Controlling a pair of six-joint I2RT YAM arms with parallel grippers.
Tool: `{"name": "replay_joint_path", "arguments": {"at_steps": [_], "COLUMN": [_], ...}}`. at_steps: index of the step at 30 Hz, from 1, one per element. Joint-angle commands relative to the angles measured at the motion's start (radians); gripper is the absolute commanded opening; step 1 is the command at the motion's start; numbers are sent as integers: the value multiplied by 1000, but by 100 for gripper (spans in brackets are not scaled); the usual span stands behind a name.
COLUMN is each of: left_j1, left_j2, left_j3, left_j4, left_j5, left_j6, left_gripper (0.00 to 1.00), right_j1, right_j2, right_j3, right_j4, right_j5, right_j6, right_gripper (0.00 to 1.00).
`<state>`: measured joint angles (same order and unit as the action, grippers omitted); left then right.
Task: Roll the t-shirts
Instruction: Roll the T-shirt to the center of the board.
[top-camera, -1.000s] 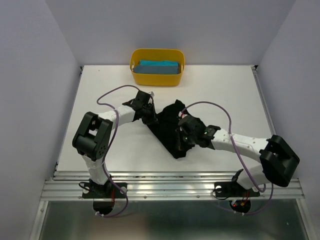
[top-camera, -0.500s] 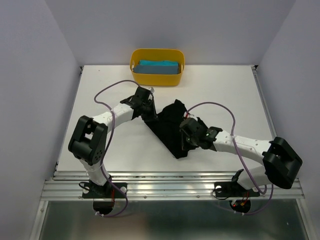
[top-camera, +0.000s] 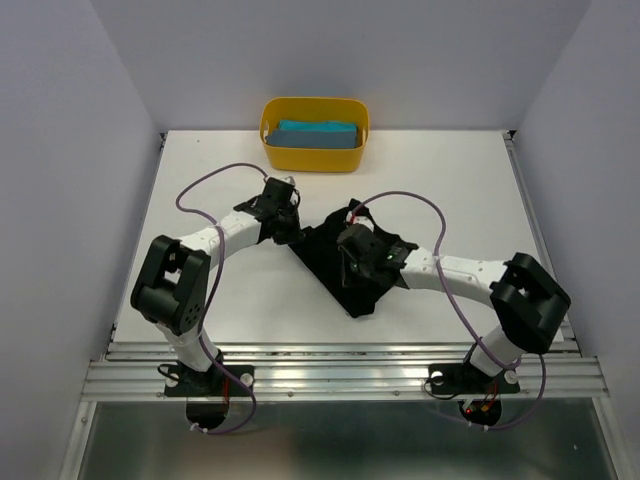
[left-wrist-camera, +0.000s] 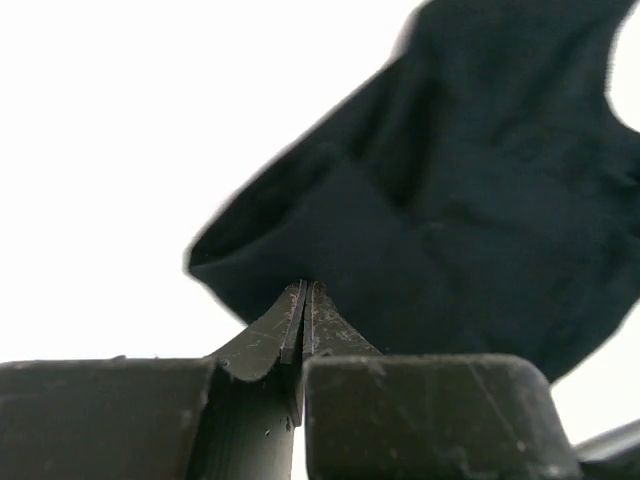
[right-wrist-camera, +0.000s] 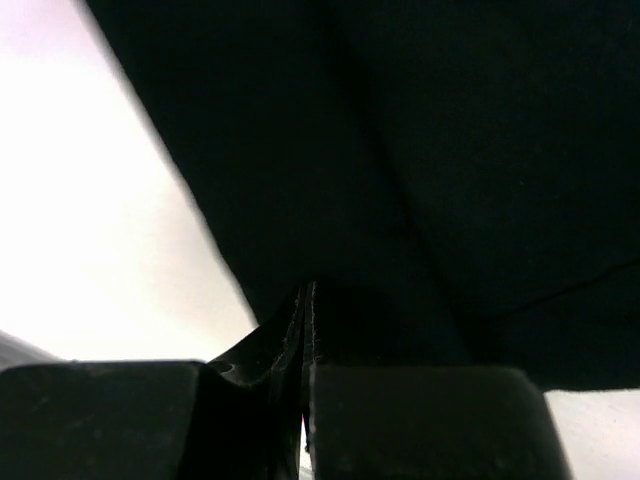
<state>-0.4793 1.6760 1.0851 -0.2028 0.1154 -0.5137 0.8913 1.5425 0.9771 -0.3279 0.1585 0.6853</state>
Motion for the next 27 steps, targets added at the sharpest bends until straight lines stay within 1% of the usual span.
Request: {"name": "replay_joint_path", "arguments": {"at_steps": [1, 5, 8, 10, 12, 14, 15, 17, 18, 19, 20, 21, 22, 23, 24, 26, 27], "left_j1": [10, 10, 10, 10, 8, 14, 16, 31, 39, 45, 63, 73, 85, 108, 122, 149, 160], "left_j2": [-3, 51, 50, 30, -4, -29, -57, -105, -120, -133, -157, -168, -177, -196, -206, -235, -246], "left_j3": [-25, -27, -30, -13, 5, 44, 58, 96, 119, 131, 140, 154, 160, 164, 162, 148, 138], "left_j4": [52, 71, 75, 60, 42, 2, -12, -46, -59, -84, -96, -107, -133, -144, -152, -165, -165], "left_j5": [-66, -74, -77, -85, -101, -105, -130, -141, -145, -146, -148, -143, -145, -142, -137, -120, -120], "left_j6": [-6, -12, -5, 4, 10, 18, 24, 35, 37, 38, 44, 52, 53, 53, 53, 49, 46], "left_gripper": [9, 9, 9, 9, 9, 10, 12, 16, 19, 21, 26, 29, 31, 35, 36, 39, 40], "right_j1": [8, 8, 8, 8, 8, 34, 44, 87, 104, 124, 167, 188, 208, 243, 262, 296, 325], "right_j2": [71, 99, 18, -63, -102, -128, -128, -117, -107, -98, -76, -62, -47, -6, 20, 98, 123], "right_j3": [-47, -84, -109, -104, -80, -26, -9, 38, 52, 64, 83, 90, 98, 121, 136, 176, 187], "right_j4": [64, 67, 66, 47, 8, -60, -83, -146, -180, -192, -198, -209, -212, -218, -236, -255, -263], "right_j5": [56, 62, 84, 98, 125, 151, 183, 249, 275, 303, 359, 384, 406, 445, 469, 540, 556], "right_j6": [25, 37, 42, 8, -24, -53, -69, -122, -131, -142, -151, -173, -185, -196, -210, -219, -231], "right_gripper": [1, 1, 1, 1, 1, 4, 6, 15, 25, 31, 36, 46, 51, 55, 61, 68, 75]}}
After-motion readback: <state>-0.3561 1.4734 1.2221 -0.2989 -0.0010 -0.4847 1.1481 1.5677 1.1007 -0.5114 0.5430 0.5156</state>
